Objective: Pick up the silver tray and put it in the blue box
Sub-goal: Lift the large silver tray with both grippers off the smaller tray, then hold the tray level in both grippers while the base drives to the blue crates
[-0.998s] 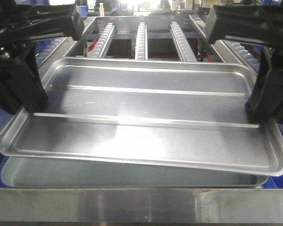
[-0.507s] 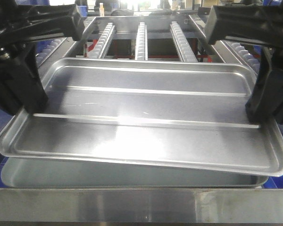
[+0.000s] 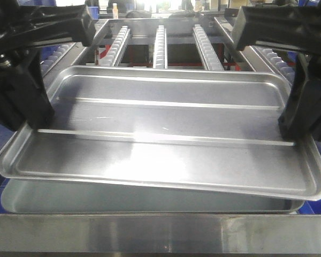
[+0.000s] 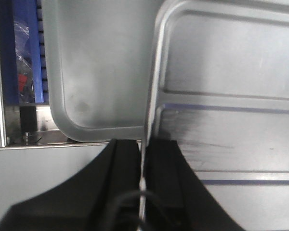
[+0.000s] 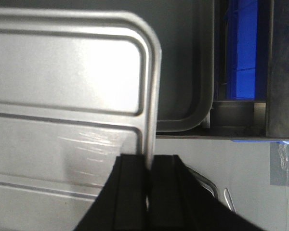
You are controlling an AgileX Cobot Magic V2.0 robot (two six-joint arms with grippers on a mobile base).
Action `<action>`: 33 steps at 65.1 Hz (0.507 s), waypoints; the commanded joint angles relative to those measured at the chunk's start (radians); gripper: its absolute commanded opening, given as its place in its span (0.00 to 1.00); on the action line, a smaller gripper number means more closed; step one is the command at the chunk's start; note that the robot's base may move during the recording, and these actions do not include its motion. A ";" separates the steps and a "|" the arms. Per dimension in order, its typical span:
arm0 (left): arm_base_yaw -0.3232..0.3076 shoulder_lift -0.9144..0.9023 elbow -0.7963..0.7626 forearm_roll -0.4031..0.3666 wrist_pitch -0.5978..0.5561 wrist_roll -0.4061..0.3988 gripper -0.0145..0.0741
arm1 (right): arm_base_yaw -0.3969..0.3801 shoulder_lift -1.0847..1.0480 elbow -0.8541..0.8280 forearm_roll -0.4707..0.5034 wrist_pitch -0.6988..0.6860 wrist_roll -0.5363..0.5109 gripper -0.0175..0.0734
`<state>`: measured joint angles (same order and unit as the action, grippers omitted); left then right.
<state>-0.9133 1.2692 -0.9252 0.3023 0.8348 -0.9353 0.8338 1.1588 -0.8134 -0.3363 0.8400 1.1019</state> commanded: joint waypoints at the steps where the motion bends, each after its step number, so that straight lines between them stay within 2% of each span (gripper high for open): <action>1: 0.006 -0.029 -0.033 0.034 -0.001 -0.004 0.15 | -0.002 -0.024 -0.029 -0.046 0.001 -0.017 0.27; 33: 0.006 -0.024 -0.033 0.034 -0.001 -0.004 0.15 | -0.002 -0.024 -0.029 -0.046 0.001 -0.017 0.27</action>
<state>-0.9116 1.2692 -0.9252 0.3023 0.8385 -0.9353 0.8338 1.1588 -0.8134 -0.3363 0.8377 1.1019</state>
